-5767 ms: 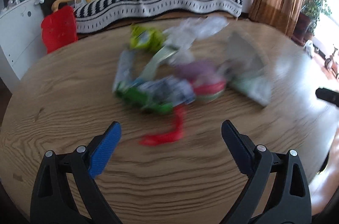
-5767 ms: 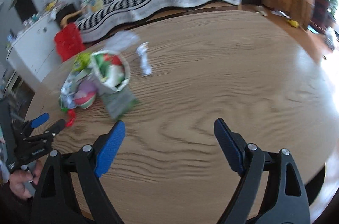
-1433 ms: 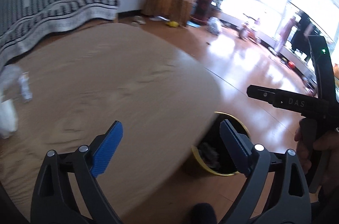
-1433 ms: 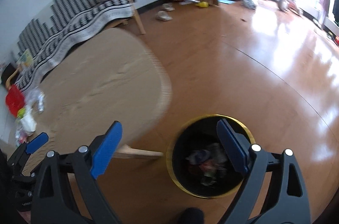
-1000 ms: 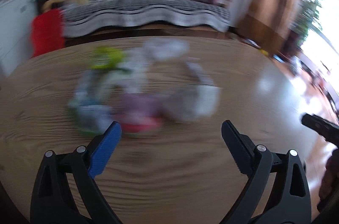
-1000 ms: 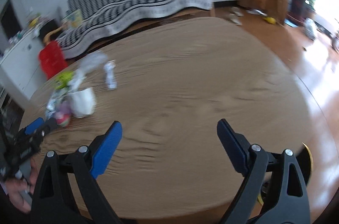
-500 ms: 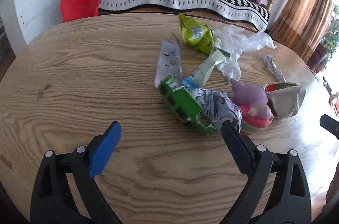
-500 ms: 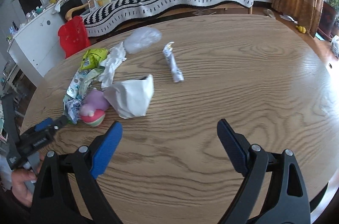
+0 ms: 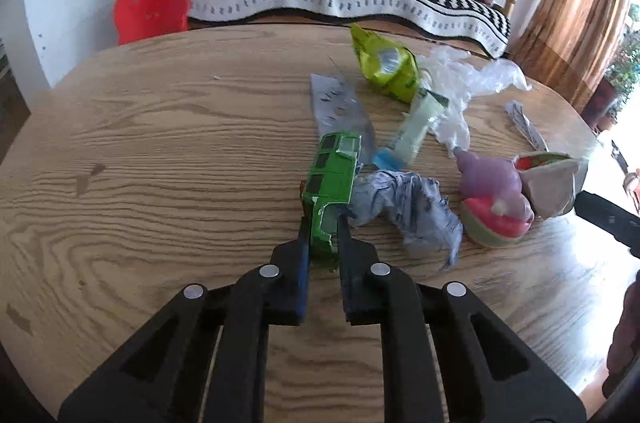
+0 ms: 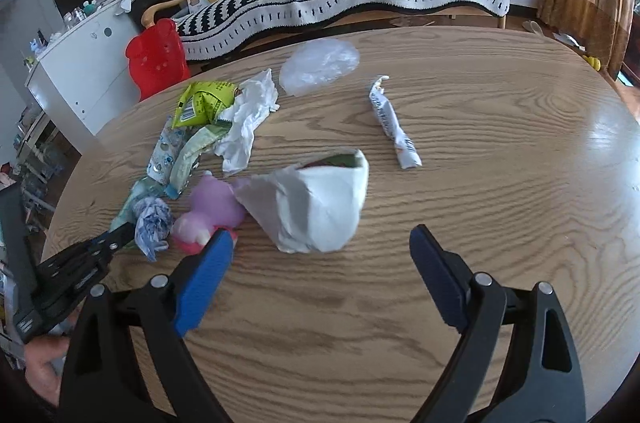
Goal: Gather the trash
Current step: 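Grasp the green toy car with left tool while right tool grasps white paper cup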
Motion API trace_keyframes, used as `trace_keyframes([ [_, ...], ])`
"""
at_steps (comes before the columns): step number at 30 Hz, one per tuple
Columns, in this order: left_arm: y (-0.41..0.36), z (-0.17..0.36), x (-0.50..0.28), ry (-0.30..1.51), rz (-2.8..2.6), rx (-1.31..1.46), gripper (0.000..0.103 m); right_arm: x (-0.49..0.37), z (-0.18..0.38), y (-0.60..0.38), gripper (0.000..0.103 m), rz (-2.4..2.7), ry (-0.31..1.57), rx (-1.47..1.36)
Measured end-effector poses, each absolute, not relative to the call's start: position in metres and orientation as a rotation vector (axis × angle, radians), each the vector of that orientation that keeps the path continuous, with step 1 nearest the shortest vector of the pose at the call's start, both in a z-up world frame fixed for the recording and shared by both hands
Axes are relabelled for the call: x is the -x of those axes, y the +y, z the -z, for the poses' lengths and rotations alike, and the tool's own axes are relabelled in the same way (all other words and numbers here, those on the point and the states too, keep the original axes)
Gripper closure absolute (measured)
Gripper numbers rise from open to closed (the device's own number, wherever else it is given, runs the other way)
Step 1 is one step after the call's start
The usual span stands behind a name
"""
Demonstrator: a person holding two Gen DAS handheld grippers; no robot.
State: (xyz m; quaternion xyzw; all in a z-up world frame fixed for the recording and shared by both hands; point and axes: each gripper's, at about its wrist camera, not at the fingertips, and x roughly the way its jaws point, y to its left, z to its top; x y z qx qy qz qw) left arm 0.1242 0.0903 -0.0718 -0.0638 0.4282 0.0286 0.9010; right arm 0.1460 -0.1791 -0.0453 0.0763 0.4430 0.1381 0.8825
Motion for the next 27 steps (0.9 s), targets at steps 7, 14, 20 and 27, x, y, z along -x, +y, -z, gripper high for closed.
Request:
trace_keyframes([
  [7, 0.109, 0.043, -0.102, 0.825, -0.122, 0.148, 0.091, -0.161, 0.055, -0.163, 0.015, -0.265, 0.917, -0.098],
  [14, 0.109, 0.047, -0.103, 0.843, -0.139, 0.165, 0.091, -0.169, 0.058, -0.158, 0.054, -0.291, 0.928, -0.100],
  [20, 0.098, 0.037, -0.103, 0.815, -0.127, 0.165, 0.091, -0.150, 0.031, -0.162, 0.055, -0.307, 0.859, -0.077],
  [27, 0.062, 0.025, -0.098, 0.796, -0.073, 0.141, 0.091, -0.124, 0.009, -0.202, 0.055, -0.264, 0.816, -0.088],
])
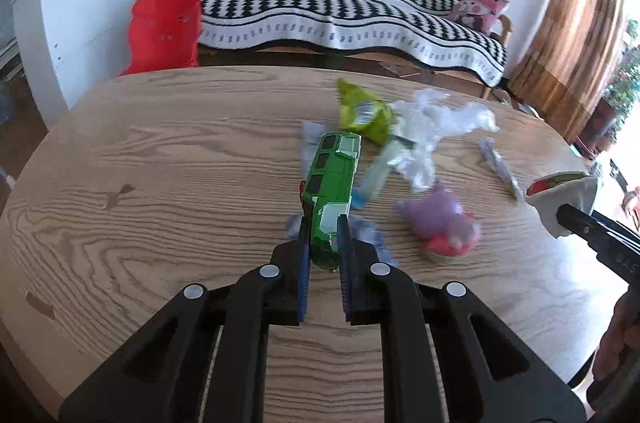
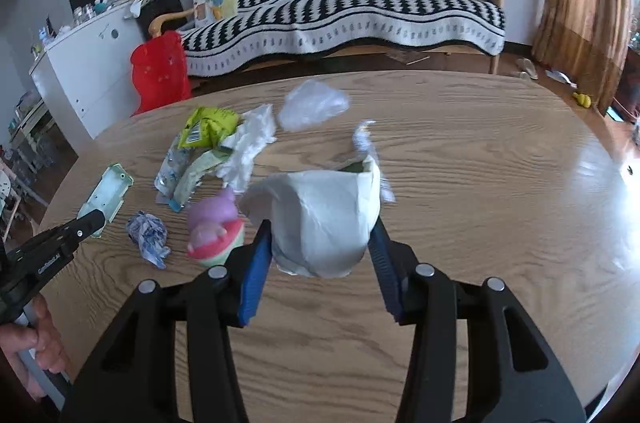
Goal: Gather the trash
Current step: 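Grasp the green toy car with left tool while right tool grasps white paper cup, then carry toy car and paper cup over the black bin and open both tools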
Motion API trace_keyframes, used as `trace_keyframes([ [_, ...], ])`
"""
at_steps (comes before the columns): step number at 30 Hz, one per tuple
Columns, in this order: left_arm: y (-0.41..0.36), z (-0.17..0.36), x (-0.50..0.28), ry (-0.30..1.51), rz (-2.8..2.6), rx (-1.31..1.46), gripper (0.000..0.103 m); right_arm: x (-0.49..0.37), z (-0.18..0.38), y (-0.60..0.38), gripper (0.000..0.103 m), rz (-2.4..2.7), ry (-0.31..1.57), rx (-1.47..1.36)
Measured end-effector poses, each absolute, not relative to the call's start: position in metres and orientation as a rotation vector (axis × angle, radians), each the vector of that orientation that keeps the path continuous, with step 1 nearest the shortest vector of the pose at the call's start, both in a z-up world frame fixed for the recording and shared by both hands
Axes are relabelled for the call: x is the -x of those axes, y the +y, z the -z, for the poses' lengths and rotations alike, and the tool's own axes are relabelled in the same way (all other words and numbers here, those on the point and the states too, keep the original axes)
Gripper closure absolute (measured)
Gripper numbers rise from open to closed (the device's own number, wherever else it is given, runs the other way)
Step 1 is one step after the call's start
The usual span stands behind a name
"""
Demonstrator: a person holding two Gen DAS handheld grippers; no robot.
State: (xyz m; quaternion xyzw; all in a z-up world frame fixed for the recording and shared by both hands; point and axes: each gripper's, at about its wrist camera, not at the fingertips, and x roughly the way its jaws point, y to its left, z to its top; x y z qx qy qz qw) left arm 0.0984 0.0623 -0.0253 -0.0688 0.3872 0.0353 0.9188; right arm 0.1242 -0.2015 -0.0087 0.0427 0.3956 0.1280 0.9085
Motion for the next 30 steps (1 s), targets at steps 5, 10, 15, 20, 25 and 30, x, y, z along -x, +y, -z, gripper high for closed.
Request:
trace_keyframes([
  [5, 0.017, 0.019, -0.095, 0.791, -0.001, 0.100, 0.091, -0.099, -0.003, -0.260, 0.055, -0.190, 0.803, -0.114],
  [10, -0.053, 0.014, -0.088, 0.787, 0.106, 0.037, 0.091, -0.070, -0.010, -0.331, 0.055, -0.093, 0.787, -0.147],
  [15, -0.136, 0.010, -0.077, 0.784, 0.242, -0.009, 0.091, -0.031, -0.011, -0.415, 0.055, 0.028, 0.777, -0.217],
  [20, -0.222, 0.013, -0.060, 0.784, 0.384, -0.046, 0.091, 0.012, -0.009, -0.487, 0.055, 0.145, 0.761, -0.270],
  [25, -0.312, 0.021, -0.035, 0.793, 0.534, -0.075, 0.091, 0.062, 0.001, -0.559, 0.055, 0.271, 0.757, -0.321],
  [30, -0.387, 0.033, -0.004, 0.801, 0.664, -0.144, 0.091, 0.106, 0.016, -0.614, 0.055, 0.368, 0.767, -0.380],
])
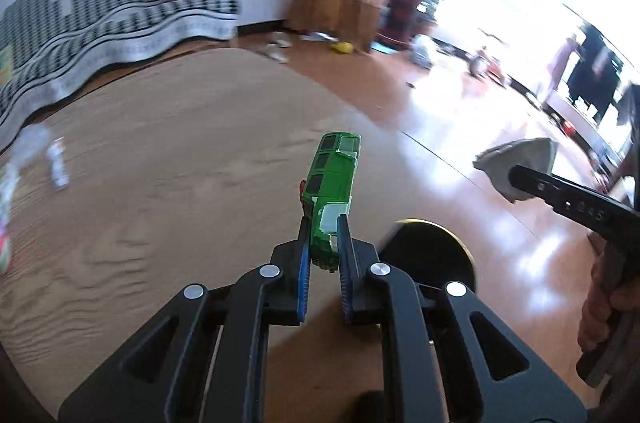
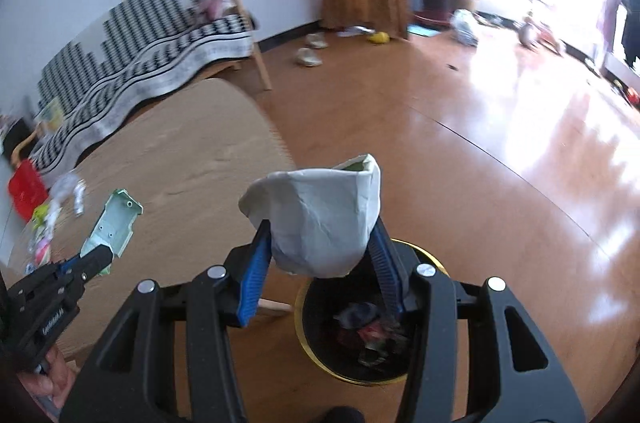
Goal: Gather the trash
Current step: 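Carry toy car and paper cup over the black bin and open both tools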
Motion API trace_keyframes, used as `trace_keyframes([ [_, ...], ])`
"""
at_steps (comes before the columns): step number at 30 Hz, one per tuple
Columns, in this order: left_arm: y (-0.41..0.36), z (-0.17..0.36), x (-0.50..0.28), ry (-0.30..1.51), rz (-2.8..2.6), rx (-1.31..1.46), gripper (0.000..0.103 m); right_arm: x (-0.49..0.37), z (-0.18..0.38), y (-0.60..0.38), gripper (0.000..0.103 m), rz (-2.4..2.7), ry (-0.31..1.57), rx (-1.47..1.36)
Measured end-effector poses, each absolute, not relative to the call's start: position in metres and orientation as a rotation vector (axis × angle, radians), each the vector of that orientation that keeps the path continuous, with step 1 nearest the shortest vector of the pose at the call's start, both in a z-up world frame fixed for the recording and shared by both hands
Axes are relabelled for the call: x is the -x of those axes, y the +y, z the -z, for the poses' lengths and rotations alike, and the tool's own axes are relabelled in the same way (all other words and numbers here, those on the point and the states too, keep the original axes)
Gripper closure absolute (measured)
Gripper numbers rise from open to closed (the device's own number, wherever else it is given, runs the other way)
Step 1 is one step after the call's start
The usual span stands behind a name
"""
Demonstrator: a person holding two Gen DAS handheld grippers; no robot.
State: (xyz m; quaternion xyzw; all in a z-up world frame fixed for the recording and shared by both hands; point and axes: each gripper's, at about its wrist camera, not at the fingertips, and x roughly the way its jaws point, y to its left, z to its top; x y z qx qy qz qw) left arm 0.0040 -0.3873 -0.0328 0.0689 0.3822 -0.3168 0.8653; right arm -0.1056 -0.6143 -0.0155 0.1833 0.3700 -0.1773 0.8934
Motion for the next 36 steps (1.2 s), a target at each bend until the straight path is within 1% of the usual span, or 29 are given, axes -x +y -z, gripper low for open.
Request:
trace_keyframes([
  [6, -0.441, 0.048, 0.017, 0.813, 0.748, -0.205, 0.091, 0.144, 0.037, -0.660, 0.054, 0.440, 0.806, -0.427],
  [11, -0.467, 0.063, 0.026, 0.837, 0.799, -0.250, 0.091, 0.157, 0.053, -0.676, 0.054, 0.462, 0.865, -0.462],
  [19, -0.488, 0.085, 0.025, 0.923, 0.869, -0.283, 0.091, 0.153, 0.063, -0.681, 0.054, 0.449, 0.915, -0.506],
  [30, -0.493, 0.092, 0.019, 0.945, 0.897, -0.291, 0.091, 0.152, 0.059, -0.679, 0.054, 0.442, 0.908, -0.496],
  [31, -0.492, 0.092, 0.019, 0.947, 0.898, -0.289, 0.089, 0.152, 0.058, -0.679, 0.054, 0.442, 0.905, -0.497],
  [33, -0.493, 0.092, 0.018, 0.954, 0.898, -0.292, 0.077, 0.153, 0.058, -0.679, 0.054, 0.442, 0.903, -0.497],
  [34, -0.492, 0.091, 0.018, 0.949, 0.896, -0.291, 0.063, 0.153, 0.058, -0.679, 0.054, 0.443, 0.903, -0.497],
  [35, -0.491, 0.090, 0.020, 0.942, 0.892, -0.290, 0.055, 0.153, 0.058, -0.679, 0.054, 0.442, 0.903, -0.497],
  [36, -0.490, 0.089, 0.021, 0.932, 0.887, -0.289, 0.054, 0.153, 0.058, -0.679, 0.054, 0.441, 0.903, -0.497],
])
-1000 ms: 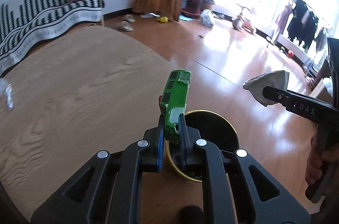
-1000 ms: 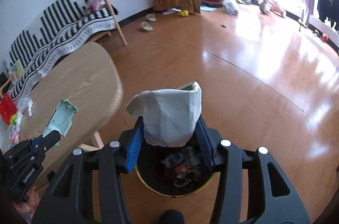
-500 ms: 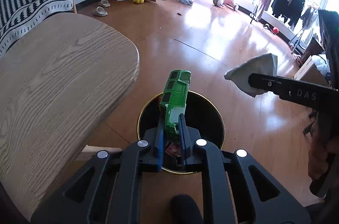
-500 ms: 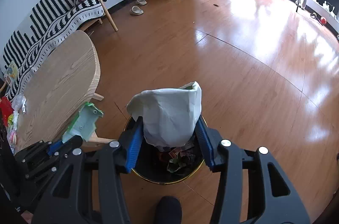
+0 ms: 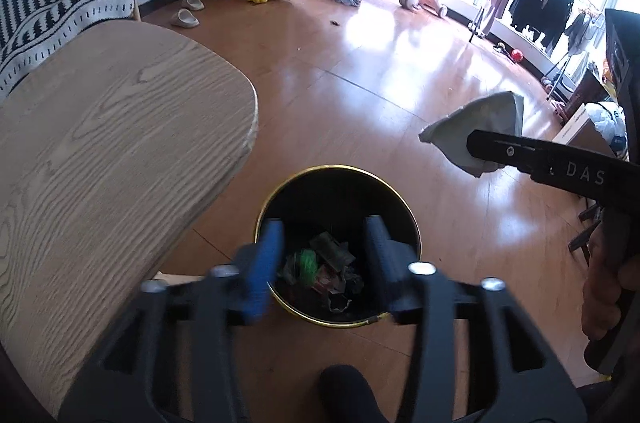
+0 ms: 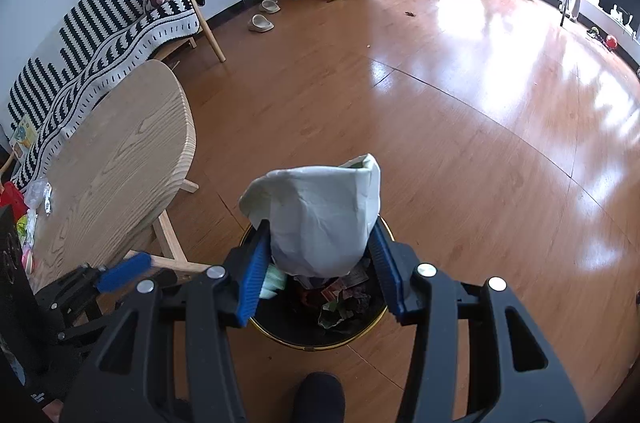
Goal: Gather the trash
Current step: 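Carry toy car and paper cup over the black bin and open both tools, then grasp crumpled foil paper with left tool while right tool grasps pink toy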
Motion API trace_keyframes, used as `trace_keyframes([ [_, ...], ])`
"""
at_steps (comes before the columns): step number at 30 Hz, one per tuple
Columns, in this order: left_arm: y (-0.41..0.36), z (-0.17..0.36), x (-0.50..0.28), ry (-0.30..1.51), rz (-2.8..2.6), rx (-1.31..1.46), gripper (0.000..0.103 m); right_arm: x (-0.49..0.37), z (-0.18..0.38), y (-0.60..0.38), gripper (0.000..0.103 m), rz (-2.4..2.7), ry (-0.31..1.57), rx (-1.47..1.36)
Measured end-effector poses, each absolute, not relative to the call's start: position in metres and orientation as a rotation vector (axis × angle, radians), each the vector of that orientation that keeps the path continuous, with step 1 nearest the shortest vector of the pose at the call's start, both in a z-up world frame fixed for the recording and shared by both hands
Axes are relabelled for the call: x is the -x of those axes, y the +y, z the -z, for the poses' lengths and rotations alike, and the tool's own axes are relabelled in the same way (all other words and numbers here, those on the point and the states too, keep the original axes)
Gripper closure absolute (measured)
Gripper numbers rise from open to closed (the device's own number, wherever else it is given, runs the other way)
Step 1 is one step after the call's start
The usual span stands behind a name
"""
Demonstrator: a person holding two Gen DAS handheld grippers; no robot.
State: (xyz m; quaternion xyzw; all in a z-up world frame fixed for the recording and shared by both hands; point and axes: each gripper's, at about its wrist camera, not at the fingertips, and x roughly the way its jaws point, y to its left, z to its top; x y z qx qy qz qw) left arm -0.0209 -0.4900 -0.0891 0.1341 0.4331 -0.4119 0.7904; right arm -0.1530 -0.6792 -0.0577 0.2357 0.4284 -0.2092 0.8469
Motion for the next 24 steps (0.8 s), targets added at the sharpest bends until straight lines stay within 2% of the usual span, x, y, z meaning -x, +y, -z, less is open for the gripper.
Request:
trace_keyframes([
  [6, -0.481, 0.088, 0.016, 0.929, 0.874, -0.281, 0.048, 0.149, 0.056, -0.676, 0.054, 0.433, 0.906, -0.493],
  [9, -0.473, 0.084, 0.014, 0.923, 0.866, -0.273, 0.038, 0.145, 0.053, -0.671, 0.050, 0.422, 0.903, -0.490],
  [10, -0.469, 0.082, 0.013, 0.917, 0.864, -0.270, 0.034, 0.144, 0.052, -0.670, 0.038, 0.419, 0.900, -0.489],
  [12, -0.461, 0.076, 0.011, 0.901, 0.857, -0.262, 0.028, 0.140, 0.050, -0.664, 0.023, 0.415, 0.895, -0.478],
  [14, -0.449, 0.070, 0.009, 0.884, 0.845, -0.251, 0.024, 0.136, 0.046, -0.660, 0.023, 0.418, 0.891, -0.456],
  [18, -0.424, 0.061, 0.002, 0.869, 0.821, -0.223, 0.021, 0.124, 0.042, -0.645, 0.023, 0.399, 0.881, -0.446],
  [24, -0.352, 0.040, -0.023, 0.812, 0.684, -0.161, 0.011, 0.079, 0.035, -0.598, 0.022, 0.311, 0.878, -0.406],
])
